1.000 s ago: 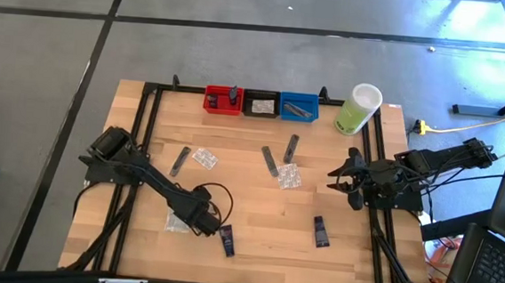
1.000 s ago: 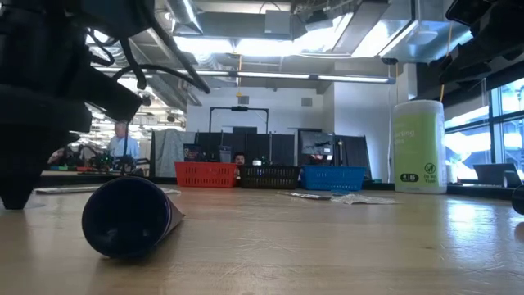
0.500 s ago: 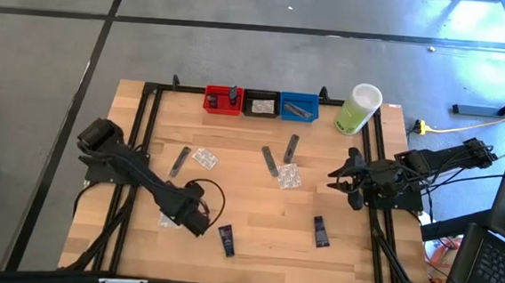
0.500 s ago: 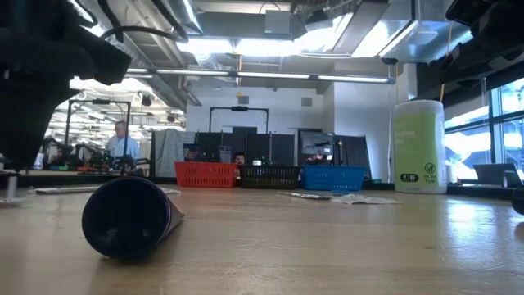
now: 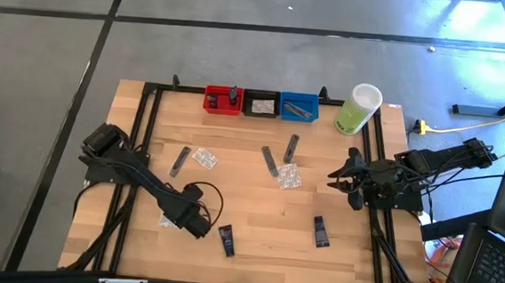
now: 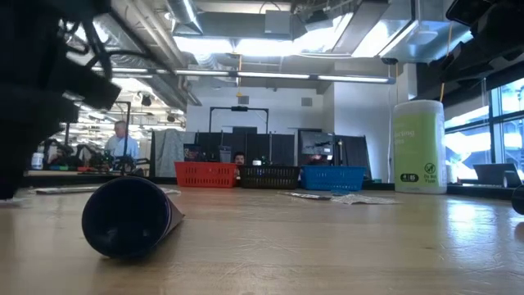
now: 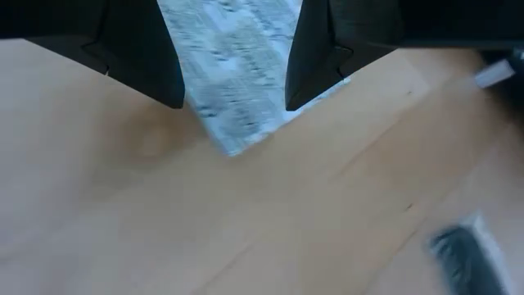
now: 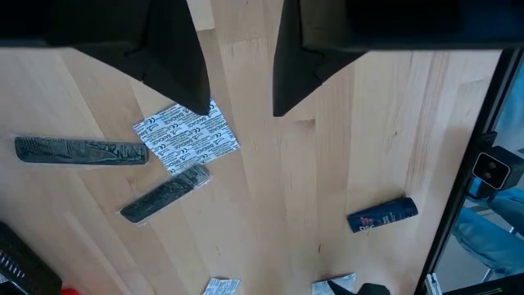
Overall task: Pick & Place Travel size toiletries
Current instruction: Put the white bandage pack into the black bin
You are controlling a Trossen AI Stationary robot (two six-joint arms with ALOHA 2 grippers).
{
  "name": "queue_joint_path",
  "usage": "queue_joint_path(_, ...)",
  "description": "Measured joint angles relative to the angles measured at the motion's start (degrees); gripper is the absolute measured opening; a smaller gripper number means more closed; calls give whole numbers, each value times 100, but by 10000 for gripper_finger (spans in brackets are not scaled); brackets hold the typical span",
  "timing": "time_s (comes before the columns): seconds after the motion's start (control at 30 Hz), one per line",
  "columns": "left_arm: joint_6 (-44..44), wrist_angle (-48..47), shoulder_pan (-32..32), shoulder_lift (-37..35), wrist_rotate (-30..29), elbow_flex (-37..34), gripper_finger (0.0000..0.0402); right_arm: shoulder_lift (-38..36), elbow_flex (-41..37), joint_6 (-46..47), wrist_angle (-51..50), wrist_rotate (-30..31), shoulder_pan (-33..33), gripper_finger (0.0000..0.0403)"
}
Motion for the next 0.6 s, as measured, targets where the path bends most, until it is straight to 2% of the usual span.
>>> queue_joint_path(0.23, -86, 479, 2, -48, 181, -428, 212, 0, 0, 1, -1, -1, 0, 127)
queue_joint_path(0.6, -15, 503, 42, -38, 177, -477, 212, 1, 0, -1, -1, -2, 0, 115)
